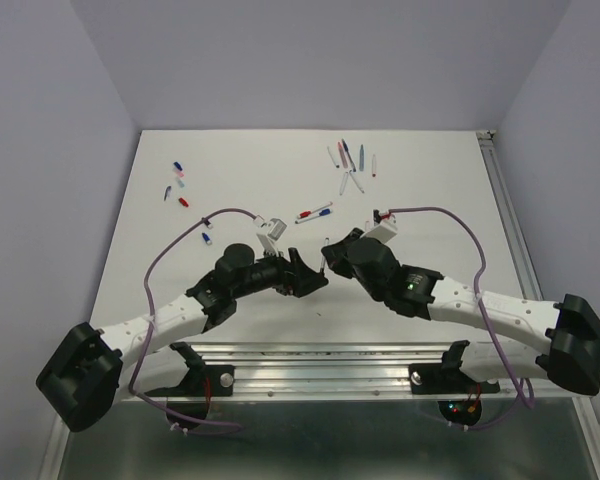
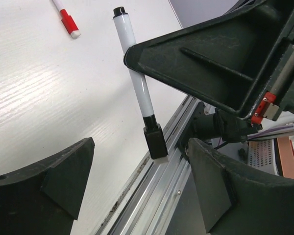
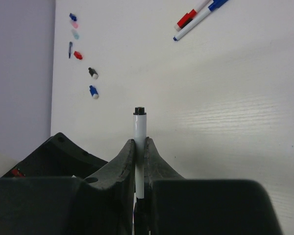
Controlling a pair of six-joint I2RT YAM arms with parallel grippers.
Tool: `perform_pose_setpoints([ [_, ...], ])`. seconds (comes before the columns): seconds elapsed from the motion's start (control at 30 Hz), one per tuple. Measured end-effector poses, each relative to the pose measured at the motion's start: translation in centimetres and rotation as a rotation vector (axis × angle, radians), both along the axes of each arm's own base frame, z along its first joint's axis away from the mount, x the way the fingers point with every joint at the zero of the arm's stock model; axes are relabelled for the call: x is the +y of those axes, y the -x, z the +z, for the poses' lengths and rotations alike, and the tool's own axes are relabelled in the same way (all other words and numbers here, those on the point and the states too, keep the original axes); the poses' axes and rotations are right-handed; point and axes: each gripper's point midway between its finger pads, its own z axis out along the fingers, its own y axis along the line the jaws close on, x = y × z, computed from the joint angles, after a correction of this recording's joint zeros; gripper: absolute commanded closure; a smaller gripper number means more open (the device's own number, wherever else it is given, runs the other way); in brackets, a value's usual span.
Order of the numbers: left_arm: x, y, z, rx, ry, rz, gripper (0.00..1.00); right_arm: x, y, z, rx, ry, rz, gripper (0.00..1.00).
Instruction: Open the pen caps
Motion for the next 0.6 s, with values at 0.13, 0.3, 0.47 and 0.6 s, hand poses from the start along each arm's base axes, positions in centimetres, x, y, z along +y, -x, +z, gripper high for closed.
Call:
perform_pose_setpoints([
  [0.13,-0.1,-0.1,-0.3,0.005,-0.009,-0.002,0.34,1.0,0.3,0.6,-0.003,-0.037,0.040,0.99],
  [0.3,-0.3,0.0,-1.1,0.028,-0.022,-0.009,0.59,1.2,0.3,0.9,-0.009,-0.048,0.052,0.99],
  [0.47,-0.5,0.1,-0.8,0.023,-0.013,-0.017,0.63,1.3,0.3,0.6,-0.009,-0.038,0.056,0.99],
  [0.6,-0.5,0.0,-1.0,0.030,-0.017,-0.010,0.90,1.6,0.4,-0.1,0.006,-0.024,0.071,0.99],
])
